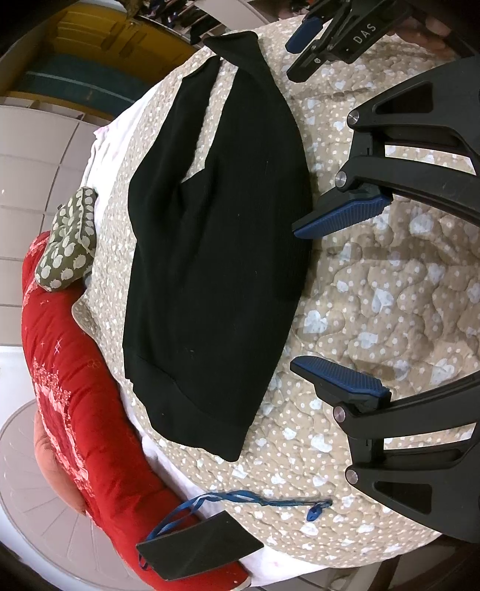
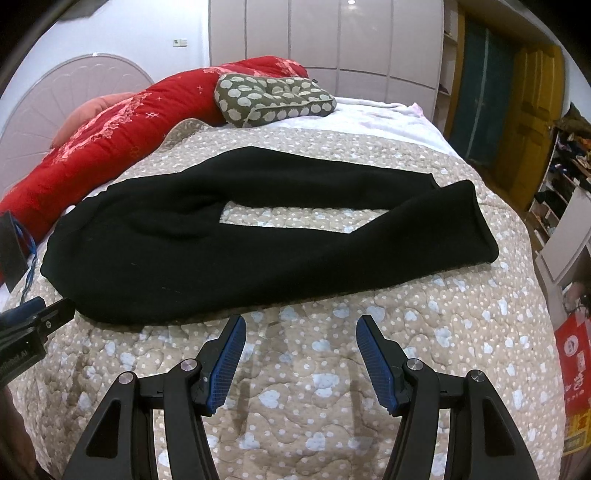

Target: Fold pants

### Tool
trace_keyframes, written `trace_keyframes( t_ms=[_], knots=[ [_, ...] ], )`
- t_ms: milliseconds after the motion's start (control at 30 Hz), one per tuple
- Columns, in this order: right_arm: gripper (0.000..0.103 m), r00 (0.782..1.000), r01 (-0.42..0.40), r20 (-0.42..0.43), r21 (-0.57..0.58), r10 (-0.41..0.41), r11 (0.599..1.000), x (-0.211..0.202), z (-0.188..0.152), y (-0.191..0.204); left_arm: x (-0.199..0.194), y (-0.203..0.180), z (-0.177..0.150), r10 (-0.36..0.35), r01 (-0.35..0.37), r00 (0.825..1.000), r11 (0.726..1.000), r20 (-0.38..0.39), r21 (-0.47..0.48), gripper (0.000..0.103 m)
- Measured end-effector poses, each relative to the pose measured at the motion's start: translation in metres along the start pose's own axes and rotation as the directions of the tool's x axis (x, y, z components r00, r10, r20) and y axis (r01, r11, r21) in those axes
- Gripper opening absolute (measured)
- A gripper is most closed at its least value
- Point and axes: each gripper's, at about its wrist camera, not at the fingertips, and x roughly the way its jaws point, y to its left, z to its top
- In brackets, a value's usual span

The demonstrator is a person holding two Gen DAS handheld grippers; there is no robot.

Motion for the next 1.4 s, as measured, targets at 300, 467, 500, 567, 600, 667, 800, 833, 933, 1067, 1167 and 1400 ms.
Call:
trace_keyframes(
  t_ms=[300,467,500,567,600,667,800,833,933,1067,1167,1400],
  knots=[
    [0.06,1.0,-0.001,-0.011,0.016,0.001,1.0,0.001,-0.001,-0.007,0.001,0.005,0.0,0.0,-0.001,1.0,1.0,-0.007,-0.013,0.066],
    [0.06,0.999,0.037,-0.023,0.075,-0.035,0.996,0.002,-0.004,-0.029,-0.005,0.025,0.003,0.011,-0.011,1.0,0.998,0.005,-0.057,0.066],
    [0.06,0.999,0.039,-0.033,0.093,-0.036,0.995,0.003,-0.004,-0.034,-0.005,0.03,0.004,0.011,-0.011,1.0,0.997,0.002,-0.073,0.066],
    [0.06,0.998,0.047,-0.04,0.137,-0.042,0.99,0.005,-0.005,-0.05,-0.004,0.041,0.005,0.005,-0.006,1.0,0.993,-0.007,-0.115,0.066],
    [0.06,0.998,0.05,-0.044,0.161,-0.044,0.986,0.006,-0.006,-0.059,-0.004,0.047,0.005,0.002,-0.004,1.0,0.99,-0.014,-0.14,0.066],
    [0.06,0.997,0.048,-0.064,0.212,-0.035,0.976,0.007,-0.007,-0.073,-0.002,0.06,0.004,-0.005,-0.001,1.0,0.98,-0.03,-0.201,0.066],
    [0.06,0.996,0.048,-0.09,0.31,-0.021,0.95,0.009,-0.004,-0.099,0.004,0.075,0.003,-0.011,-0.003,0.999,0.96,-0.047,-0.28,0.066],
    [0.06,0.995,0.056,-0.094,0.329,-0.026,0.943,0.007,-0.001,-0.105,0.006,0.077,0.003,-0.003,-0.012,0.999,0.96,-0.053,-0.281,0.066],
    [0.06,0.999,0.024,-0.049,0.36,-0.007,0.933,-0.001,0.012,-0.114,0.01,0.078,0.005,-0.003,-0.017,0.998,0.956,-0.066,-0.294,0.066],
    [0.06,0.997,0.073,0.002,0.333,-0.078,0.94,-0.008,0.052,-0.113,0.01,0.076,0.008,0.008,-0.025,0.998,0.958,-0.062,-0.286,0.066],
    [0.06,0.992,0.116,0.017,0.244,-0.124,0.963,0.003,0.084,-0.1,0.012,0.075,0.009,0.005,-0.024,0.998,0.96,-0.068,-0.278,0.066],
    [0.06,0.956,0.244,-0.176,0.038,-0.234,0.969,0.055,0.07,-0.101,0.012,0.072,0.011,0.03,-0.043,0.998,0.969,-0.057,-0.243,0.067]
  ],
)
